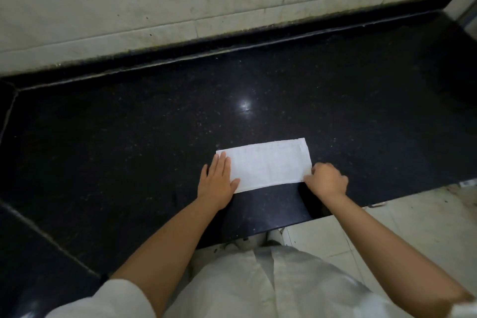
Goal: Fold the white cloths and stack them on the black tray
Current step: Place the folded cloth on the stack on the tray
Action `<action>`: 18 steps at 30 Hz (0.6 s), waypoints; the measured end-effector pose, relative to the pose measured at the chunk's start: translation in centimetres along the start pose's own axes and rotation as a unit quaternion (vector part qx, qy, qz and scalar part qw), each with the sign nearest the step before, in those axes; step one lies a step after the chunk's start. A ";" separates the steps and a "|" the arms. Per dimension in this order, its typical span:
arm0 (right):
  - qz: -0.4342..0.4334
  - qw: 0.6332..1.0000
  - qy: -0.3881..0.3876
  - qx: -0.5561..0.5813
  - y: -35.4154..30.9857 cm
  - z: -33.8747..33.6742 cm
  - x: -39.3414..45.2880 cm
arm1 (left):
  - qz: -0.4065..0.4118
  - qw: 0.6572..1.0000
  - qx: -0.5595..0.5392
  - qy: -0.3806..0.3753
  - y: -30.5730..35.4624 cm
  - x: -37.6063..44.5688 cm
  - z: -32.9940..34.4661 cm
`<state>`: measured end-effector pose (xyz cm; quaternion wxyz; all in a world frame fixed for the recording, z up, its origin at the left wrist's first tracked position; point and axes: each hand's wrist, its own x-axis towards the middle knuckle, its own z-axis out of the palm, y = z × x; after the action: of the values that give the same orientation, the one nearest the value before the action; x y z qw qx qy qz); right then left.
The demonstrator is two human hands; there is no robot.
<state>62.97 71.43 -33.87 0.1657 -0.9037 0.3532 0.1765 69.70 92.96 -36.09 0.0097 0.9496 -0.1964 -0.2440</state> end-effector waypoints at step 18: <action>-0.320 0.932 0.003 0.172 -10.5 3.1 -4.7 | -0.086 0.987 -0.114 0.071 -3.0 -1.6 -1.4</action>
<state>66.39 82.79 -32.67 0.3657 -0.9268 0.0710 0.0480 70.11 96.22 -34.48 0.1111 0.9707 -0.0832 -0.1962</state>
